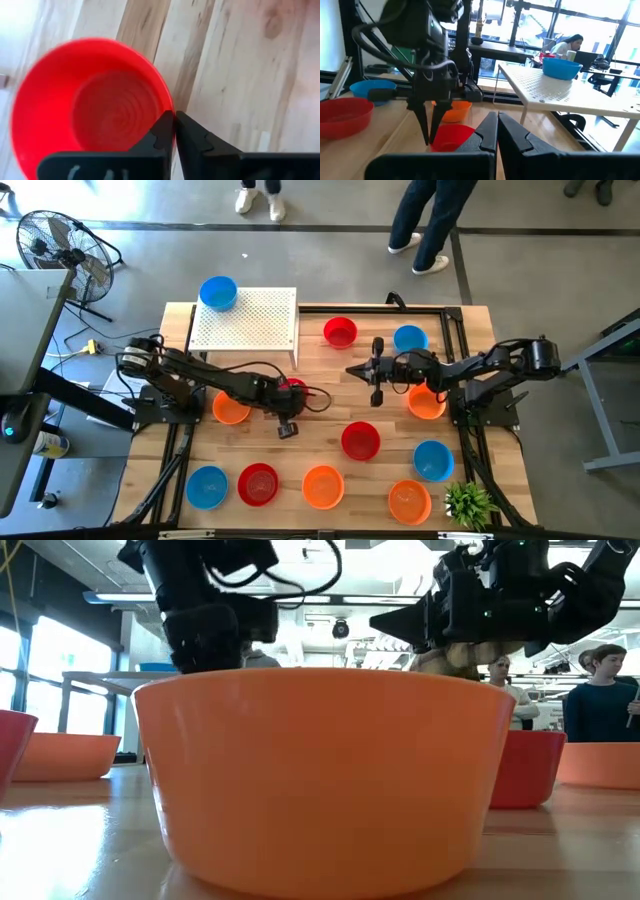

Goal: Pick & Place Mini bowls
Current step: Put the red bowl on the shelf

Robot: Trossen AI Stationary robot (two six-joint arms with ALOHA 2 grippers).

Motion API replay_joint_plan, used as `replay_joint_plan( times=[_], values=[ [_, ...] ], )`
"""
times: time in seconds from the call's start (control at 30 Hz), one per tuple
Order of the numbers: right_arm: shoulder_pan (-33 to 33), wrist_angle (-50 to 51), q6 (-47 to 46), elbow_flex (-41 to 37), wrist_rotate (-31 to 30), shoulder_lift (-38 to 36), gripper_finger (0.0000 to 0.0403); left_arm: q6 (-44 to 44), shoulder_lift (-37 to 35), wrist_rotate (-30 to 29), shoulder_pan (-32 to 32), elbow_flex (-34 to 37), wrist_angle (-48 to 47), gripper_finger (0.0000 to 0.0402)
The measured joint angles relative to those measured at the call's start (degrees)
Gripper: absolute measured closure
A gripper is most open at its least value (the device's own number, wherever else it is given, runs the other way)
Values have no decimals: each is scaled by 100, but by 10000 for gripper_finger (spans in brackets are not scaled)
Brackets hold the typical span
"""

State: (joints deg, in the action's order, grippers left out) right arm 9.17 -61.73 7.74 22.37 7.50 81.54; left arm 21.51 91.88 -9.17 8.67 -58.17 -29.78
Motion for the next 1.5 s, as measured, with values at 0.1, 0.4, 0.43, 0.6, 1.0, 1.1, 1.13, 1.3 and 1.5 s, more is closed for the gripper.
replay_joint_plan(
  times=[0.1, 0.4, 0.43, 0.6, 1.0, 1.1, 1.13, 1.3, 1.5],
  values=[
    [-1, 26, 6, 0, 19, 0, 403, -131, 0, 58, 0, -189, -219, 392],
    [-5, 169, -19, 0, 31, 0, 403, -125, -85, 290, -2, -632, -526, 397],
    [-5, 189, -19, 0, 31, 0, 403, -49, -81, 323, -2, -630, -574, 392],
    [-20, 270, -29, 0, 23, 0, 403, -26, 190, 368, 38, -620, -760, 343],
    [-20, 325, -152, 0, 16, 0, 403, -170, 864, 72, 37, -589, -757, 262],
    [-20, 332, -150, 0, 17, 0, 403, -170, 974, 64, 37, -591, -710, 300],
    [-20, 333, -148, 0, 18, 0, 403, -171, 1001, 64, 37, -589, -683, 318],
    [-20, 352, -143, 0, 16, 0, 403, -198, 997, -17, 37, -598, -663, 392],
    [-20, 369, -129, 0, 18, 0, 403, -402, 911, 95, 37, -987, -1125, 397]
  ],
)
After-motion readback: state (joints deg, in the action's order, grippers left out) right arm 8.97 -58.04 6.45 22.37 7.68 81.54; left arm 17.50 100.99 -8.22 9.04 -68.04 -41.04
